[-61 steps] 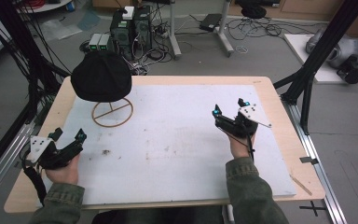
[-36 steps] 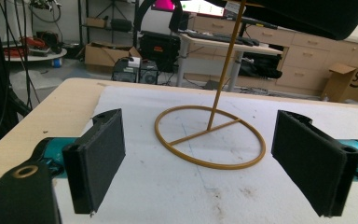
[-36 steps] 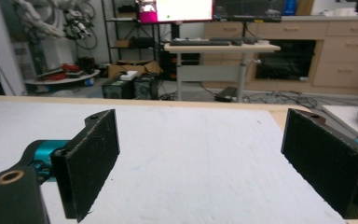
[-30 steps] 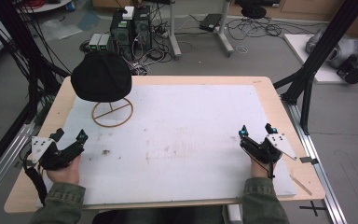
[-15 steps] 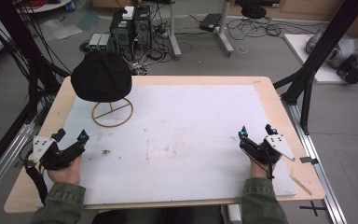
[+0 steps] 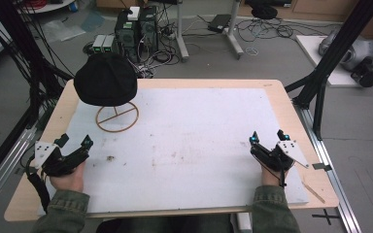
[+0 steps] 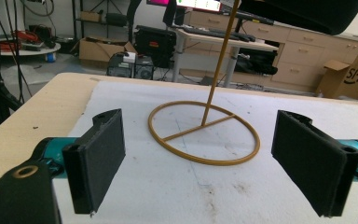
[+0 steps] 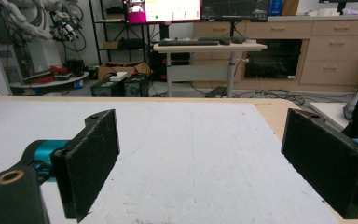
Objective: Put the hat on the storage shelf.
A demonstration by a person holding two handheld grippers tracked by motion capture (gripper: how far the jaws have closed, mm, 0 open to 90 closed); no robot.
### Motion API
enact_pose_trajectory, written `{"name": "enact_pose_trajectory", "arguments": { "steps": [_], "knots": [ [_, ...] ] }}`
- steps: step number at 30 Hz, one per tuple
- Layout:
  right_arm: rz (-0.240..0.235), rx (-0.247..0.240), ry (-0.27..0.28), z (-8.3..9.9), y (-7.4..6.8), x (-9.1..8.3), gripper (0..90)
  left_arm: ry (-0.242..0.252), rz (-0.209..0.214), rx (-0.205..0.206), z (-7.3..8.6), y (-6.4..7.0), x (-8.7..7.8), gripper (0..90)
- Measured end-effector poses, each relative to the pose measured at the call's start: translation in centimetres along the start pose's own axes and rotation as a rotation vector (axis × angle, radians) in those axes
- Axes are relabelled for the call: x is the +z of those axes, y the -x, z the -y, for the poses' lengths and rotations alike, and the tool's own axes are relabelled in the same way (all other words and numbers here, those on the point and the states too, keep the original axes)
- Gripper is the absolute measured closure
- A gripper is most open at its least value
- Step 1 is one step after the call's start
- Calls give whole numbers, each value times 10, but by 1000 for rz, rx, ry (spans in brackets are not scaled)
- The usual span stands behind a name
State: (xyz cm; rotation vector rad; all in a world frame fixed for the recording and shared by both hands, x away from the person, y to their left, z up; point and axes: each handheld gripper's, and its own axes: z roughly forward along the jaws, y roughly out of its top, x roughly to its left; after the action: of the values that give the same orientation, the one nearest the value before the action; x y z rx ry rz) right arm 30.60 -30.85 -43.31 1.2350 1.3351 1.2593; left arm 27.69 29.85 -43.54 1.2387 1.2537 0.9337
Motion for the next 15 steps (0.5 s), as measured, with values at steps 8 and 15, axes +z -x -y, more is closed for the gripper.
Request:
{"name": "enact_pose_trajectory", "arguments": {
  "steps": [8,15],
  "knots": [
    [-4,-14,-8,1,-1,-1,105,-2,-2,1,0,-1,0,176],
    [-14,-14,-17,1,-3,-1,105,-4,-1,-2,0,-1,0,176]
  ]
}}
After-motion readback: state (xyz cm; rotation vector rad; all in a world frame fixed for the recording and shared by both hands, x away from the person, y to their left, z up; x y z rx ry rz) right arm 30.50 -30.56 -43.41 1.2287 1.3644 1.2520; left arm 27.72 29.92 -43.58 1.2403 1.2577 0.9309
